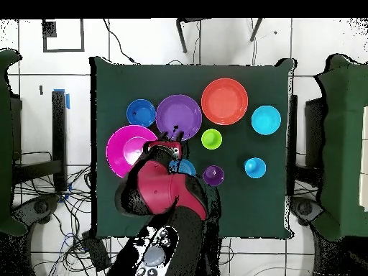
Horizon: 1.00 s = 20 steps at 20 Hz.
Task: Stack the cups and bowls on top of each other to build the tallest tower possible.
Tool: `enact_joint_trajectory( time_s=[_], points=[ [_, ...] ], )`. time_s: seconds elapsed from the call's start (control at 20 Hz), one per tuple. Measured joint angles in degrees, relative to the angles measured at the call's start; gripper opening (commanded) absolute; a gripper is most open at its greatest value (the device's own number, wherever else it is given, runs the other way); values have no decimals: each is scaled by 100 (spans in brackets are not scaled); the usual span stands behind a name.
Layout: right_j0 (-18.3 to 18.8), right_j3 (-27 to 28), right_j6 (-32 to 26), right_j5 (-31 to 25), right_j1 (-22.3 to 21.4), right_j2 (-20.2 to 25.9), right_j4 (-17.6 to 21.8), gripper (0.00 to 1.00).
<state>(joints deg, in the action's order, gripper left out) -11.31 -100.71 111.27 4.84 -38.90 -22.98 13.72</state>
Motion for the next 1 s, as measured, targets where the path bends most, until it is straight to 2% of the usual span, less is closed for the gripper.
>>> enact_joint_trajectory(
  time_s=[0.3, 0.55, 0.85, 1.0],
  points=[
    [147, 16, 0, 0, 229, 6, -1, 100],
    [134, 18, 0, 0, 383, -15, -1, 100],
    [-116, 19, 0, 1, 553, -162, -5, 100],
    [-369, 19, 0, 1, 625, -281, -28, 100]
  ],
)
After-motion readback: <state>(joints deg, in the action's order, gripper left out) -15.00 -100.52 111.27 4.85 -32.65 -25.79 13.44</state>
